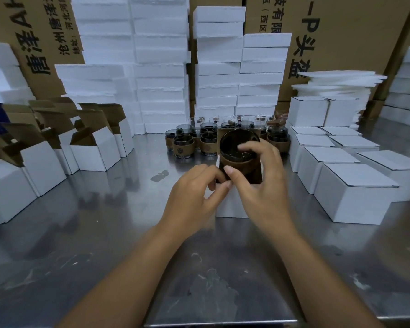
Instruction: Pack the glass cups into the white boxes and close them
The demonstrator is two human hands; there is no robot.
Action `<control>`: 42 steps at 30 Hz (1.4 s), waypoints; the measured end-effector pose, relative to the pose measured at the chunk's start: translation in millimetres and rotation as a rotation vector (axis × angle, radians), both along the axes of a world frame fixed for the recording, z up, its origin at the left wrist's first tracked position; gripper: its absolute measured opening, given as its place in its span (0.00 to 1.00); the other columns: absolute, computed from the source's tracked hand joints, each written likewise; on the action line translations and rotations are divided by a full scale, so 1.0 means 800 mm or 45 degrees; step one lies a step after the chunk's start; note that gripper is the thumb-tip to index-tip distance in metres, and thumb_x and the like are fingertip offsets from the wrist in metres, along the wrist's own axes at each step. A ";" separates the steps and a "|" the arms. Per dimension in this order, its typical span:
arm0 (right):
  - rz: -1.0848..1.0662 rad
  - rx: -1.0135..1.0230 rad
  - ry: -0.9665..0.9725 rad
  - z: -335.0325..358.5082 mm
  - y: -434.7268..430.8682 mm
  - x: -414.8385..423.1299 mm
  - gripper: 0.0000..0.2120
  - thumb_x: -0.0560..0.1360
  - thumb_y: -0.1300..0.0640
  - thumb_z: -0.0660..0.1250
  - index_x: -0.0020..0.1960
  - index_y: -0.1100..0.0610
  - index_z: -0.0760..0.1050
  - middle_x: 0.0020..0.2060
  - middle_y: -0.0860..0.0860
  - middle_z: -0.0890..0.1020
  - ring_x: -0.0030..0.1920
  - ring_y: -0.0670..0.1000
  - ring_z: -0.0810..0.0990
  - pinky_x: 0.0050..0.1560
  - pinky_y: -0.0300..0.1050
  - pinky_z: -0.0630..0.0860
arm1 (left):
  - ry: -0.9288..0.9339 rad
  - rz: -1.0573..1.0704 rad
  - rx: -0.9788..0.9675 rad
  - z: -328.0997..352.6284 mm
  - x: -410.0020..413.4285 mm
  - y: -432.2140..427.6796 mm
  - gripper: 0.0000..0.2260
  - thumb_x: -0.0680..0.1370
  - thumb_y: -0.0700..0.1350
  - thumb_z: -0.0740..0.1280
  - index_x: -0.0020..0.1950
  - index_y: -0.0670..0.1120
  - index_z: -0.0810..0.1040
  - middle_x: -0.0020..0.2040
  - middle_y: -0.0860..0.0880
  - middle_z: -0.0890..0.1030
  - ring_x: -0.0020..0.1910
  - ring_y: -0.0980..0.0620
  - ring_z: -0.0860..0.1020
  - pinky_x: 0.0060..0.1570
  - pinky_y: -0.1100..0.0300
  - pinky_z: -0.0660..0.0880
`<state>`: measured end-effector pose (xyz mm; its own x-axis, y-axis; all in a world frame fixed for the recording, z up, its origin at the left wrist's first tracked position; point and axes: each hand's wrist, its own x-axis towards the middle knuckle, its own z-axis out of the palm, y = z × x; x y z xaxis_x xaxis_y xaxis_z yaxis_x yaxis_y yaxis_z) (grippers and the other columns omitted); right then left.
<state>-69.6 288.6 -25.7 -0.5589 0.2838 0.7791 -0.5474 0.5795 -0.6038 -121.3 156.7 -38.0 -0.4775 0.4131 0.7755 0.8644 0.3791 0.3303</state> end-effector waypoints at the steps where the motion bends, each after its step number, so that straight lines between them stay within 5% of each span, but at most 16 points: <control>1: -0.030 0.061 -0.029 -0.002 0.001 -0.001 0.16 0.71 0.59 0.71 0.50 0.42 0.69 0.63 0.54 0.72 0.64 0.36 0.67 0.56 0.22 0.64 | -0.014 0.001 -0.005 0.000 0.000 -0.001 0.12 0.76 0.51 0.63 0.42 0.43 0.76 0.36 0.49 0.74 0.37 0.52 0.72 0.35 0.52 0.71; 3: -0.054 0.132 -0.087 -0.005 0.004 -0.001 0.15 0.72 0.61 0.70 0.48 0.45 0.69 0.66 0.54 0.69 0.63 0.30 0.62 0.50 0.17 0.62 | -0.028 0.005 -0.013 -0.001 -0.001 -0.002 0.12 0.75 0.53 0.63 0.43 0.44 0.76 0.37 0.49 0.75 0.37 0.52 0.72 0.36 0.51 0.71; 11: -0.024 0.203 -0.231 -0.006 0.007 0.000 0.11 0.75 0.57 0.67 0.49 0.44 0.68 0.68 0.50 0.66 0.63 0.43 0.66 0.54 0.18 0.59 | -0.034 0.018 0.011 -0.001 -0.002 -0.005 0.14 0.73 0.55 0.63 0.43 0.44 0.76 0.36 0.49 0.74 0.36 0.52 0.71 0.35 0.51 0.72; 15: 0.048 0.245 -0.304 -0.007 0.008 -0.001 0.08 0.77 0.57 0.65 0.50 0.46 0.69 0.71 0.47 0.60 0.68 0.44 0.61 0.66 0.40 0.59 | -0.034 0.022 0.024 -0.001 -0.003 -0.005 0.15 0.73 0.56 0.64 0.42 0.43 0.76 0.36 0.49 0.74 0.36 0.52 0.71 0.35 0.52 0.72; 19: 0.056 0.282 -0.345 -0.012 0.010 -0.004 0.03 0.79 0.54 0.60 0.47 0.49 0.70 0.72 0.47 0.58 0.72 0.45 0.56 0.69 0.58 0.62 | 0.001 0.028 0.029 -0.001 -0.004 -0.007 0.15 0.73 0.57 0.64 0.42 0.44 0.75 0.35 0.50 0.74 0.35 0.53 0.71 0.35 0.55 0.71; 25: -0.043 0.357 -0.360 -0.018 0.012 -0.009 0.16 0.78 0.43 0.51 0.38 0.49 0.71 0.72 0.45 0.60 0.72 0.46 0.58 0.65 0.41 0.53 | 0.028 0.053 0.024 -0.003 -0.005 -0.005 0.16 0.73 0.57 0.63 0.42 0.44 0.76 0.36 0.49 0.75 0.35 0.52 0.71 0.34 0.54 0.72; 30: -0.140 0.448 -0.308 -0.016 0.011 -0.008 0.20 0.79 0.45 0.50 0.43 0.52 0.77 0.71 0.48 0.65 0.72 0.47 0.59 0.67 0.42 0.56 | -0.001 0.036 0.035 -0.004 -0.007 -0.006 0.15 0.73 0.58 0.64 0.43 0.46 0.76 0.36 0.51 0.75 0.36 0.55 0.71 0.36 0.56 0.72; 32: -0.142 0.251 -0.163 -0.012 0.007 -0.008 0.16 0.79 0.48 0.53 0.49 0.53 0.77 0.67 0.48 0.69 0.69 0.43 0.63 0.65 0.37 0.59 | -0.073 -0.002 0.114 -0.002 -0.006 -0.006 0.09 0.73 0.57 0.66 0.48 0.53 0.76 0.37 0.51 0.75 0.38 0.55 0.72 0.39 0.59 0.72; 35: -0.063 -0.377 0.006 -0.004 0.005 -0.011 0.08 0.79 0.56 0.57 0.55 0.50 0.73 0.57 0.43 0.74 0.59 0.33 0.70 0.59 0.30 0.63 | -0.285 -0.068 0.340 0.004 -0.004 -0.004 0.09 0.76 0.54 0.64 0.55 0.65 0.70 0.38 0.52 0.76 0.41 0.57 0.76 0.43 0.67 0.72; 39: 0.086 -1.068 -0.400 0.000 0.016 -0.021 0.10 0.77 0.58 0.64 0.56 0.46 0.72 0.56 0.46 0.78 0.53 0.41 0.76 0.59 0.45 0.72 | -0.805 -0.066 0.525 0.010 -0.011 0.000 0.13 0.80 0.53 0.59 0.62 0.67 0.64 0.47 0.58 0.77 0.46 0.63 0.77 0.47 0.67 0.74; 42: 0.197 -1.143 -0.576 -0.001 0.013 -0.022 0.13 0.75 0.57 0.65 0.58 0.47 0.73 0.51 0.48 0.80 0.40 0.41 0.82 0.37 0.35 0.77 | -1.103 -0.121 0.492 0.006 -0.014 0.005 0.19 0.80 0.55 0.59 0.71 0.62 0.61 0.51 0.62 0.73 0.47 0.63 0.75 0.48 0.64 0.72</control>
<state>-86.8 298.9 -26.9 -0.8286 0.5595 0.0199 -0.1902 -0.2479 -0.9499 -132.8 160.8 -32.9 -0.9276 0.2691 0.2592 0.2823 0.0503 0.9580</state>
